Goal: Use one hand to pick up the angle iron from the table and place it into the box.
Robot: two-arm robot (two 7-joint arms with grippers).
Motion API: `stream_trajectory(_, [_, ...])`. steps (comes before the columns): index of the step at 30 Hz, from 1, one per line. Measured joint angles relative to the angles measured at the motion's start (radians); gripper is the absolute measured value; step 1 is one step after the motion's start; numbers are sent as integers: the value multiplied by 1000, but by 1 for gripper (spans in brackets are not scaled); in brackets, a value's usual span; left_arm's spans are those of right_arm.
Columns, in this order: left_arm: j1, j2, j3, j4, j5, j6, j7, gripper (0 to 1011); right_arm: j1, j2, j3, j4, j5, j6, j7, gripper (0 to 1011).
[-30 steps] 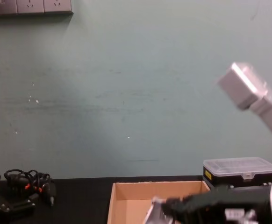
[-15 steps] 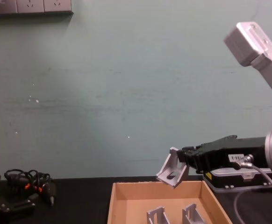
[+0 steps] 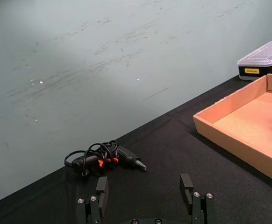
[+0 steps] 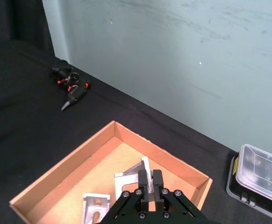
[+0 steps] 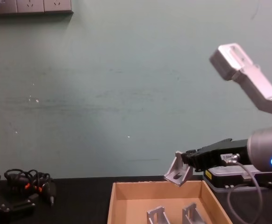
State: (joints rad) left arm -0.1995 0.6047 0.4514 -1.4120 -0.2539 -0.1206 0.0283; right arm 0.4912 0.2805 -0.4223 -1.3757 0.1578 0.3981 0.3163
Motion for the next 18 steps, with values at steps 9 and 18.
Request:
stream_trajectory(9, [0, 0, 0, 0, 0, 0, 0, 1000, 85, -54, -16, 175, -37, -21, 19, 68])
stream_trajectory(18, [0, 0, 0, 0, 0, 0, 0, 1000, 137, -93, -21, 296, -62, -51, 39, 68])
